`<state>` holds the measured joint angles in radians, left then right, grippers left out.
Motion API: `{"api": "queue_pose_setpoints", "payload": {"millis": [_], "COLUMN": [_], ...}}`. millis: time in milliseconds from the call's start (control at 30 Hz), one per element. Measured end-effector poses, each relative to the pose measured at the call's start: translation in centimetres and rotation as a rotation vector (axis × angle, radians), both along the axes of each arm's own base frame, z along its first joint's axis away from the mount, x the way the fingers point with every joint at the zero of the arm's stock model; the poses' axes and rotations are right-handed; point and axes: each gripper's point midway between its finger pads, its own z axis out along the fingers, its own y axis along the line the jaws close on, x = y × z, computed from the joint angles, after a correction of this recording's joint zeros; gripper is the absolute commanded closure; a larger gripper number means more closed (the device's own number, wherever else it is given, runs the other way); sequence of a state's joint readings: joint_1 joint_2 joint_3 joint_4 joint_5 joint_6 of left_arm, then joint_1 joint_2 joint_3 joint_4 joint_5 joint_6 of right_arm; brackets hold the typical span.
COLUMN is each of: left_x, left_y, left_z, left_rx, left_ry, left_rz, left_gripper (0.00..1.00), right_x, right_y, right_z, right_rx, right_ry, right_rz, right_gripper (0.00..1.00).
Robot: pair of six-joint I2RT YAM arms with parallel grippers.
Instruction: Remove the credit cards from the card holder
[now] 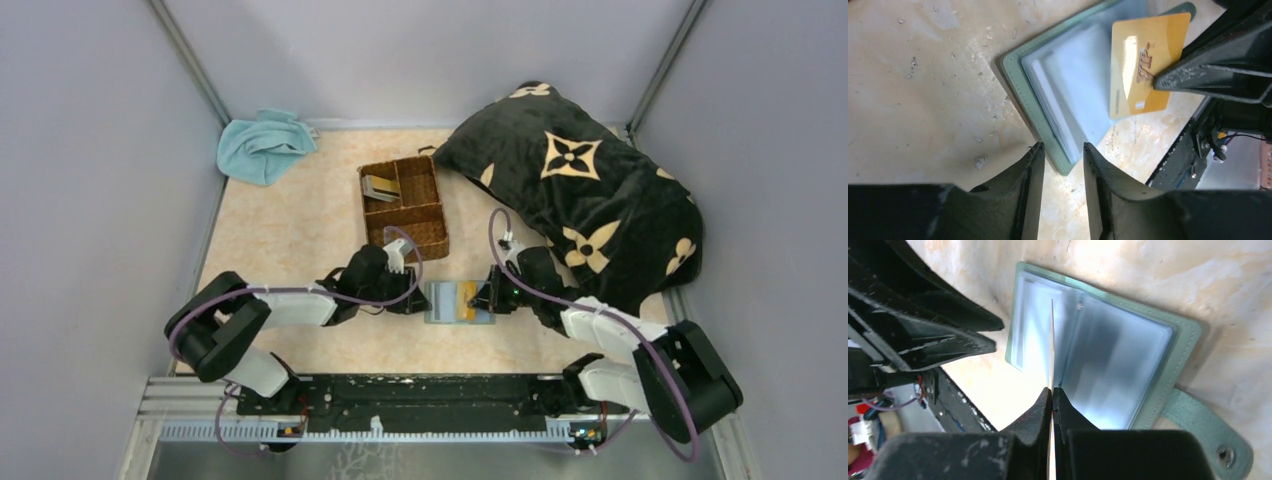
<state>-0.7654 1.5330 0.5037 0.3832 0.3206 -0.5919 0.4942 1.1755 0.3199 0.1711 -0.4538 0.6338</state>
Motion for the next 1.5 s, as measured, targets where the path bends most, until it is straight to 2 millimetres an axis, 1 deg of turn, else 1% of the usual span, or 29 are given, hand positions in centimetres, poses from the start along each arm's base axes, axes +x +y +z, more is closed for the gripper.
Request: {"api": "queue_pose_setpoints", "payload": {"millis": [33, 67, 100, 133, 167, 200, 267, 367, 400, 467, 500, 567, 633, 667, 733, 800, 833, 967, 1067, 1133, 1233, 1367, 1500], "left_x": [0.0, -0.1, -0.1, -0.1, -0.1, -0.1, 0.1, 0.4, 0.7, 1.5, 2.1, 3.6, 5.3, 5.8, 6.7, 6.9, 6.7, 4.2, 2.3, 1.1, -0.6, -2.5, -4.2], "left_y": [0.1, 0.2, 0.3, 0.2, 0.2, 0.1, 0.0, 0.2, 0.2, 0.5, 0.7, 1.1, 1.7, 1.9, 2.1, 1.8, 1.4, 0.1, 0.1, 0.2, 0.3, 0.3, -0.3], "left_z": [0.3, 0.9, 1.6, 2.4, 3.5, 4.6, 7.4, 10.6, 11.4, 13.6, 14.9, 17.9, 21.4, 22.5, 24.7, 25.2, 24.9, 22.2, 20.4, 20.1, 20.2, 20.7, 20.8], "left_rx": [-0.003, -0.010, -0.022, -0.038, -0.060, -0.082, -0.138, -0.177, -0.180, -0.186, -0.191, -0.213, -0.246, -0.261, -0.302, -0.332, -0.344, -0.379, -0.395, -0.417, -0.462, -0.503, -0.500], "left_ry": [-0.008, -0.018, -0.033, -0.051, -0.077, -0.103, -0.169, -0.235, -0.248, -0.274, -0.290, -0.321, -0.362, -0.374, -0.382, -0.365, -0.342, -0.198, -0.115, -0.085, -0.062, -0.060, -0.079], "left_rz": [0.000, 0.000, -0.003, -0.008, -0.012, -0.017, -0.021, -0.015, -0.009, 0.008, 0.019, 0.036, 0.046, 0.041, 0.006, -0.049, -0.090, -0.259, -0.337, -0.378, -0.442, -0.519, -0.588], "left_gripper": [0.54, 0.47, 0.37, 0.31, 0.27, 0.25, 0.25, 0.28, 0.29, 0.30, 0.29, 0.27, 0.28, 0.30, 0.37, 0.41, 0.41, 0.46, 0.51, 0.54, 0.57, 0.57, 0.54], "right_x": [0.1, 0.4, 0.5, 0.8, 0.9, 1.2, 1.7, 2.0, 2.0, 1.9, 1.6, 0.7, -0.5, -1.1, -2.3, -3.4, -3.8, -5.5, -6.7, -7.3, -7.8, -8.0, -7.4], "right_y": [-0.3, -0.6, -1.0, -1.2, -1.6, -1.9, -2.3, -2.7, -2.8, -3.0, -2.9, -2.1, -0.6, 0.0, 1.1, 1.9, 2.1, 2.9, 3.6, 4.0, 4.7, 5.1, 5.5], "right_z": [0.2, 0.7, 0.9, 1.5, 2.0, 2.6, 4.0, 5.3, 5.6, 6.1, 6.6, 8.2, 10.0, 10.7, 12.0, 13.0, 13.5, 15.2, 16.0, 15.9, 15.1, 14.0, 14.1], "right_rx": [-0.019, -0.036, -0.053, -0.064, -0.076, -0.084, -0.093, -0.108, -0.113, -0.111, -0.095, -0.032, 0.064, 0.106, 0.191, 0.259, 0.283, 0.364, 0.401, 0.411, 0.407, 0.393, 0.386], "right_ry": [-0.011, -0.029, -0.043, -0.064, -0.083, -0.106, -0.152, -0.186, -0.193, -0.205, -0.215, -0.246, -0.276, -0.285, -0.285, -0.282, -0.286, -0.305, -0.311, -0.303, -0.264, -0.215, -0.216], "right_rz": [-0.009, -0.020, -0.029, -0.038, -0.047, -0.057, -0.071, -0.076, -0.076, -0.068, -0.052, 0.009, 0.108, 0.155, 0.246, 0.315, 0.340, 0.440, 0.508, 0.541, 0.570, 0.585, 0.580], "right_gripper": [1.00, 1.00, 1.00, 1.00, 1.00, 1.00, 1.00, 1.00, 1.00, 1.00, 1.00, 1.00, 1.00, 1.00, 1.00, 1.00, 1.00, 1.00, 1.00, 1.00, 1.00, 1.00, 1.00]}}
